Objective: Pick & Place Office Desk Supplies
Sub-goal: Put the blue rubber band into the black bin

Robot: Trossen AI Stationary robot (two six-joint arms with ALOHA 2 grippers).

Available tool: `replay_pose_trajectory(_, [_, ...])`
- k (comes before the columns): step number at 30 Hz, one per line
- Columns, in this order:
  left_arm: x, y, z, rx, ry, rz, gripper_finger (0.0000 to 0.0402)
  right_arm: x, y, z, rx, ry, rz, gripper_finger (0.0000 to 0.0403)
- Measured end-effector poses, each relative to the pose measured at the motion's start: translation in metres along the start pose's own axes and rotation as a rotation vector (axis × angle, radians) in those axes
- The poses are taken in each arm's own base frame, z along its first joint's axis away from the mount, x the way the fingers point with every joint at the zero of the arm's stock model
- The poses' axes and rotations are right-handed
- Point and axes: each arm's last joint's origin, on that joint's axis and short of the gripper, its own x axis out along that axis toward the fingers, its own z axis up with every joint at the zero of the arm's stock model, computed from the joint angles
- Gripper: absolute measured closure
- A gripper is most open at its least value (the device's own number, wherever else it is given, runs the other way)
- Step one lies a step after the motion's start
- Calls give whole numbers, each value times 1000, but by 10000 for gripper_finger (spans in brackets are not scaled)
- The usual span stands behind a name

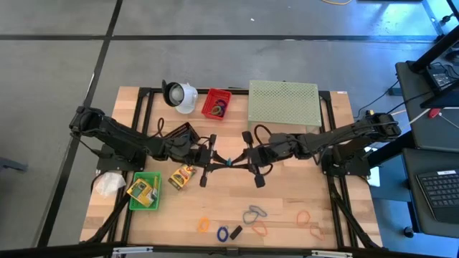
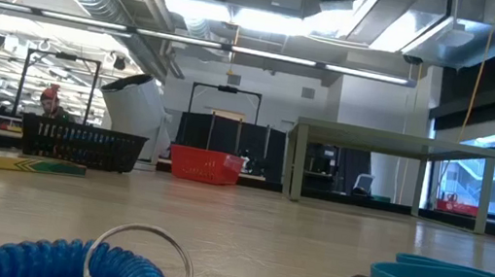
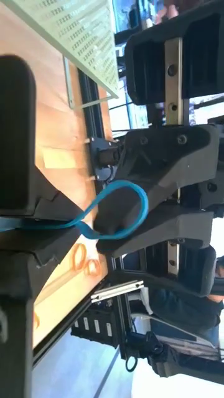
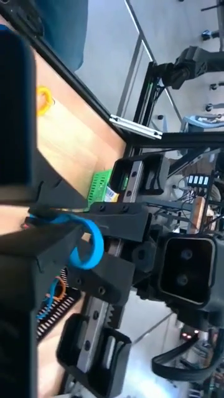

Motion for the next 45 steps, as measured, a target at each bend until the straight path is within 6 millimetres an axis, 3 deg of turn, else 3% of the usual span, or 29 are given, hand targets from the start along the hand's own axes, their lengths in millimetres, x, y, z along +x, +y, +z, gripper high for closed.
replay_pose_trajectory(7, [-11,12,-3,-104,120,87,398,-5,-5,-4,67,64,-9,247])
replay_pose_trajectory(12, [-40,27,-6,-164,327,283,398,-13,-5,-9,159,158,-8,179])
replay_pose_trajectory(16, [-68,38,-16,-215,535,469,399,-15,-2,-21,267,288,-12,155])
replay_pose_trajectory(22, [-97,44,-45,-316,800,692,397,-17,2,-40,441,473,-46,156])
replay_pose_trajectory(29, [-112,44,-81,-374,902,758,398,-7,19,-52,573,544,-44,173])
replay_pose_trajectory(35, [-113,44,-84,-346,925,750,394,0,44,-63,694,649,56,186])
replay_pose_trajectory(45, [-114,44,-84,-277,959,713,384,14,103,-97,628,840,168,205])
